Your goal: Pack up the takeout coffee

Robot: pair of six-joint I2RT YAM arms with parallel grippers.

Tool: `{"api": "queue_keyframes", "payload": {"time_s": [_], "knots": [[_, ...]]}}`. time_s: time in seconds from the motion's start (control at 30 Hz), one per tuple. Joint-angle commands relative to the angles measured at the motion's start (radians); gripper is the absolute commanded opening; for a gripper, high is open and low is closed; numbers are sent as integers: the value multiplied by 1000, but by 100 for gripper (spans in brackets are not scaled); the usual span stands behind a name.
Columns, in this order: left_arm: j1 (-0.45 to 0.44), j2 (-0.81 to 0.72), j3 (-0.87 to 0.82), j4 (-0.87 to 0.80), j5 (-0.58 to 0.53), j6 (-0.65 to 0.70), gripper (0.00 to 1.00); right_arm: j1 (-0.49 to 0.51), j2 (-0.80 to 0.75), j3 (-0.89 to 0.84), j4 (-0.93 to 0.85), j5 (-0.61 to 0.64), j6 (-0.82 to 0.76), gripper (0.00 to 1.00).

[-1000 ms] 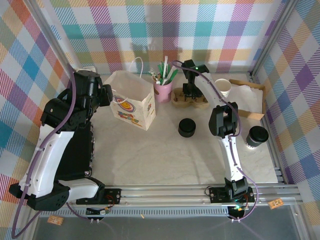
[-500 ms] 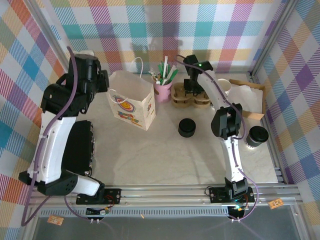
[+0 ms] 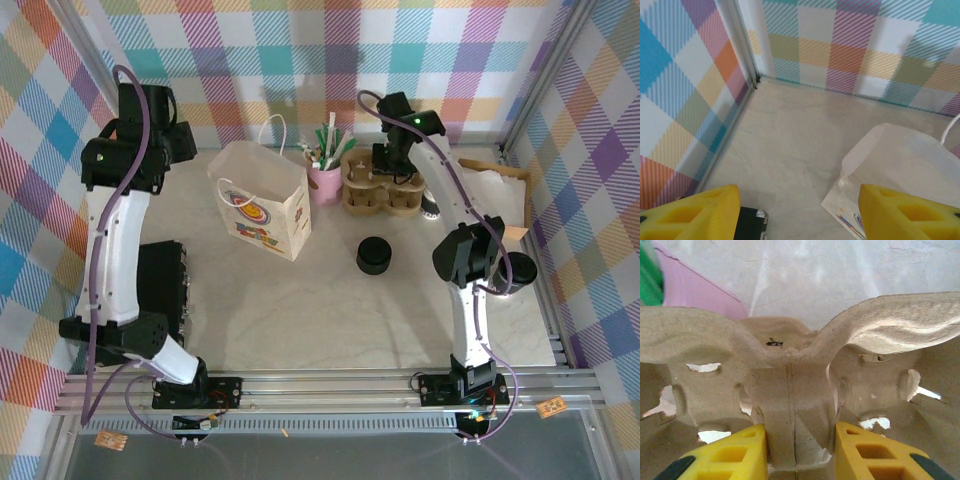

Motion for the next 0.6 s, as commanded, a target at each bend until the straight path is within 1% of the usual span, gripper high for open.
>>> {"api": "queue_keyframes", "payload": {"time_s": [0.0,0.07,0.1,0.17,0.2,0.23,0.3,0.4,0.47,0.57], "knots": [[38,47,22,48,199,11,65,6,-71,-18,-32,-30,-11,34],[37,72,17,90,311,122,65,9,-97,-30,-36,-42,-12,34],[38,79,12,115,347,159,65,12,-109,-40,-36,-46,-15,34],[36,98,4,162,446,271,63,16,-135,-64,-34,-55,-21,34],[33,109,9,169,494,328,64,18,-144,-73,-35,-57,-24,34],[22,123,21,168,518,387,66,17,-155,-85,-39,-57,-29,34],[0,164,50,140,542,516,68,18,-177,-112,-43,-55,-40,34],[-28,245,111,41,573,696,72,20,-216,-164,-35,-50,-57,34],[-30,309,162,-16,583,764,72,20,-239,-197,-30,-52,-63,34],[-28,395,238,-68,584,804,72,24,-275,-250,-27,-68,-47,34]]}}
